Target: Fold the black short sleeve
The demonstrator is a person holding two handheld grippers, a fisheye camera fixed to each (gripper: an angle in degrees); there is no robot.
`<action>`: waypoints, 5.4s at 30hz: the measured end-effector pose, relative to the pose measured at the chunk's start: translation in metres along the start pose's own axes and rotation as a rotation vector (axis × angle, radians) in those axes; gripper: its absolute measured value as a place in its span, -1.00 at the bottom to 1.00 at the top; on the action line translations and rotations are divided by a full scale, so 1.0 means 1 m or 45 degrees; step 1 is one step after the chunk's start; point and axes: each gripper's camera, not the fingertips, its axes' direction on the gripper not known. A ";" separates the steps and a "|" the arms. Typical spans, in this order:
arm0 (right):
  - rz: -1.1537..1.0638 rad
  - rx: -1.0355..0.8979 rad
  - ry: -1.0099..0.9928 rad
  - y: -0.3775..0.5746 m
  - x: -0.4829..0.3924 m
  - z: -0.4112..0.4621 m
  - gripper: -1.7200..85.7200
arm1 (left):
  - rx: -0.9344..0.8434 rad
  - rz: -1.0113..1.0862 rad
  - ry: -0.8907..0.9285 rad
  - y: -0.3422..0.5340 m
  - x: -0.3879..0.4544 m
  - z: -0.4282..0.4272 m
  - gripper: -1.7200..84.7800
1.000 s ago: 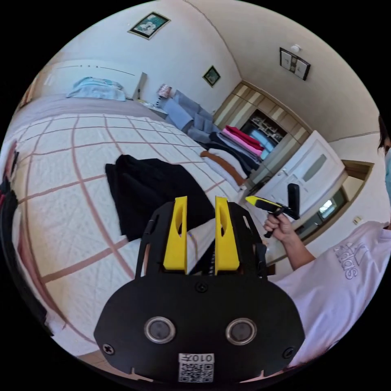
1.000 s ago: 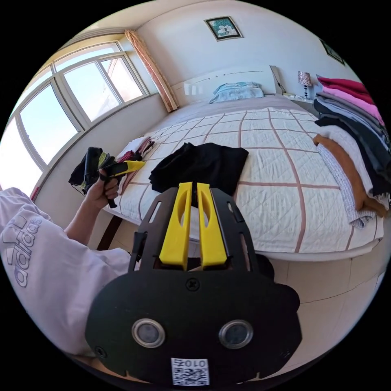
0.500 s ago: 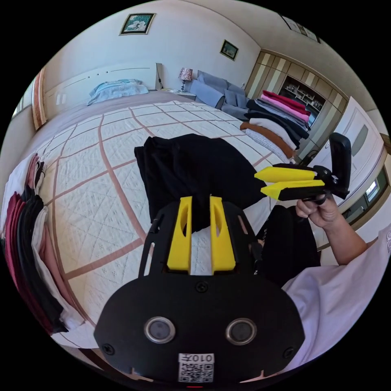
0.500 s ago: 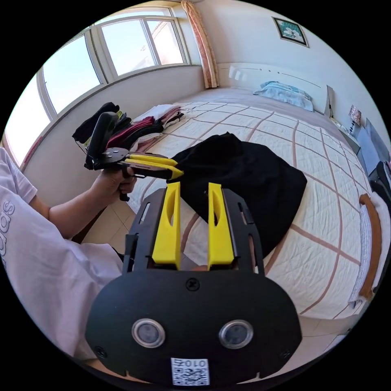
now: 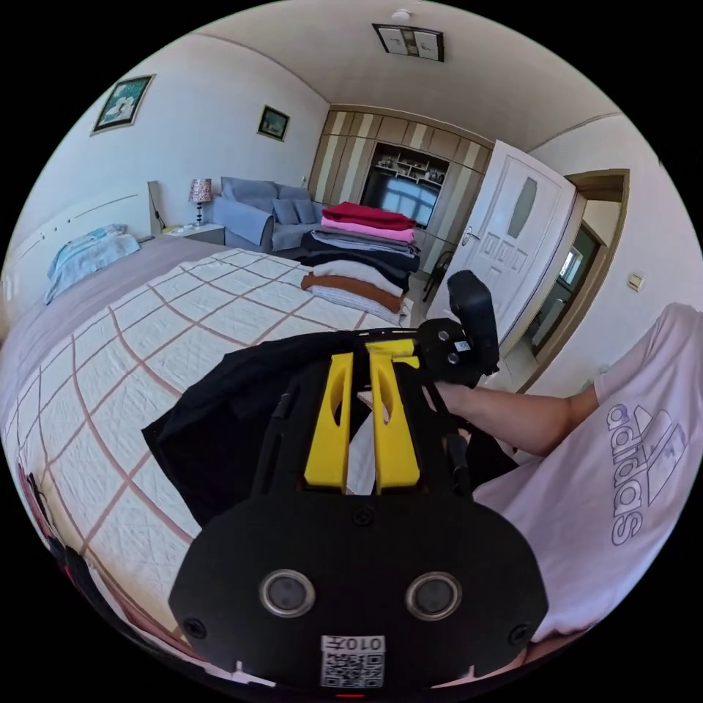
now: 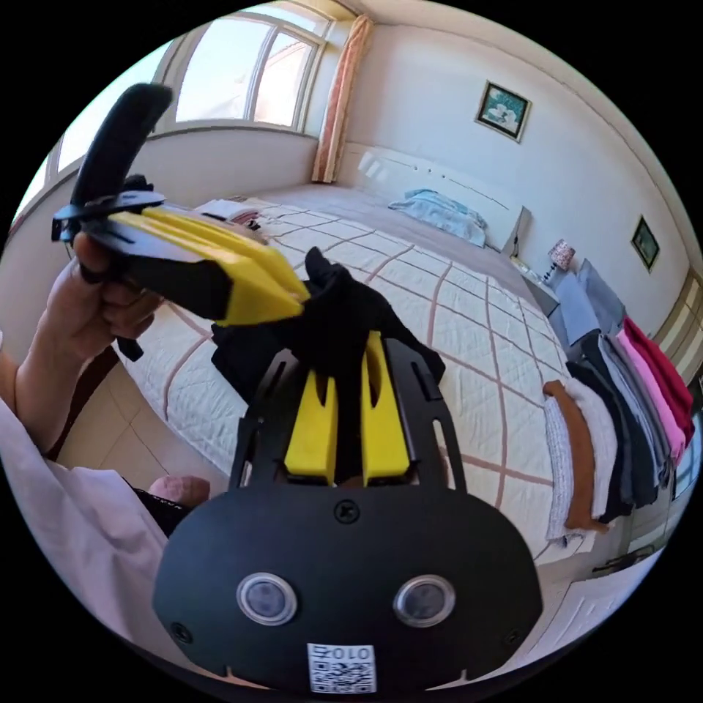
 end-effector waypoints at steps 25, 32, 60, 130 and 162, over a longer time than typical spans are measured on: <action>1.203 -0.183 -0.127 0.234 0.251 -0.023 -0.65 | -0.538 0.342 -0.231 0.049 0.062 0.154 -0.68; 1.083 -0.167 -0.470 0.240 0.216 -0.021 -0.66 | -0.518 0.071 -0.106 0.046 0.027 0.168 -0.71; 0.459 -0.012 -0.227 0.131 0.157 -0.119 -0.89 | -0.229 -0.699 -0.200 0.111 -0.160 0.036 -0.75; 0.047 -0.258 -0.119 -0.020 0.062 0.126 -0.65 | -0.626 0.204 -0.495 0.063 -0.031 0.094 -0.64; -0.276 -0.203 -0.135 0.058 -0.001 0.084 -0.86 | -0.780 0.437 -0.538 0.104 0.018 0.110 -0.94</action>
